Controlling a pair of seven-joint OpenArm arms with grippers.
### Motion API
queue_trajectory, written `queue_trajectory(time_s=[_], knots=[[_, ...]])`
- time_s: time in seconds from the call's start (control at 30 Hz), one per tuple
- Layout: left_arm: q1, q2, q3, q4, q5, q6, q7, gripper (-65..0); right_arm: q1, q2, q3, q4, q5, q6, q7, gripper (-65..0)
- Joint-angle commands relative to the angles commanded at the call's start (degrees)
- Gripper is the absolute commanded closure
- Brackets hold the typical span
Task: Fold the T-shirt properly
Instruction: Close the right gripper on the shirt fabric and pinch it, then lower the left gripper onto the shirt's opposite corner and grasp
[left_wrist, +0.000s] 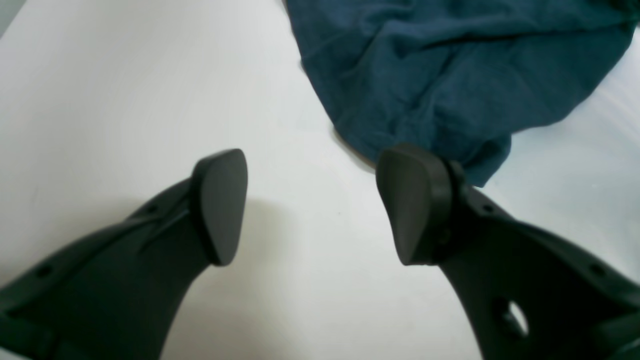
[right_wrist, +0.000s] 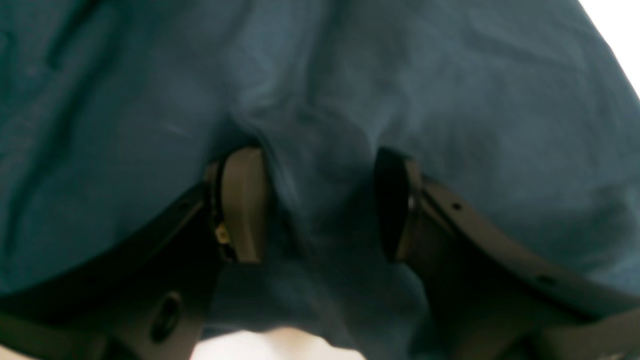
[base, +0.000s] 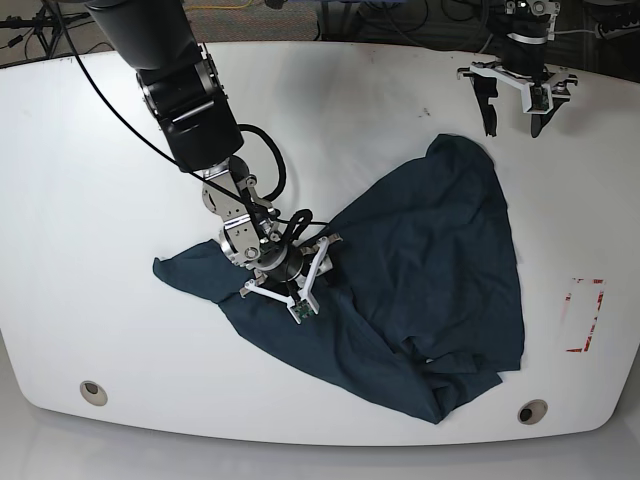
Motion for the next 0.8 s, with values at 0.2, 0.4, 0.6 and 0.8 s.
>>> queue_trajectory(time_s=[0.2, 0.4, 0.6, 0.8], knots=[[0.00, -0.09, 0.00, -0.09, 0.00, 0.00, 0.00, -41.5, 0.18, 0.00, 0.09, 0.00, 0.00, 0.00, 0.18, -27.9], [-0.18, 0.00, 0.00, -0.09, 0.00, 0.00, 0.00, -41.5, 0.62, 0.00, 0.09, -0.09, 0.00, 0.00, 0.18, -5.7], [-0.26, 0.18, 0.00, -0.09, -0.18, 0.00, 0.18, -41.5, 0.53, 0.09, 0.09, 0.09, 0.00, 0.00, -0.09, 0.0], [-3.08, 0.35, 1.41, 0.18, -0.53, 0.00, 8.53, -41.7, 0.53, 0.18, 0.09, 0.44, 0.00, 0.00, -2.20, 0.0]])
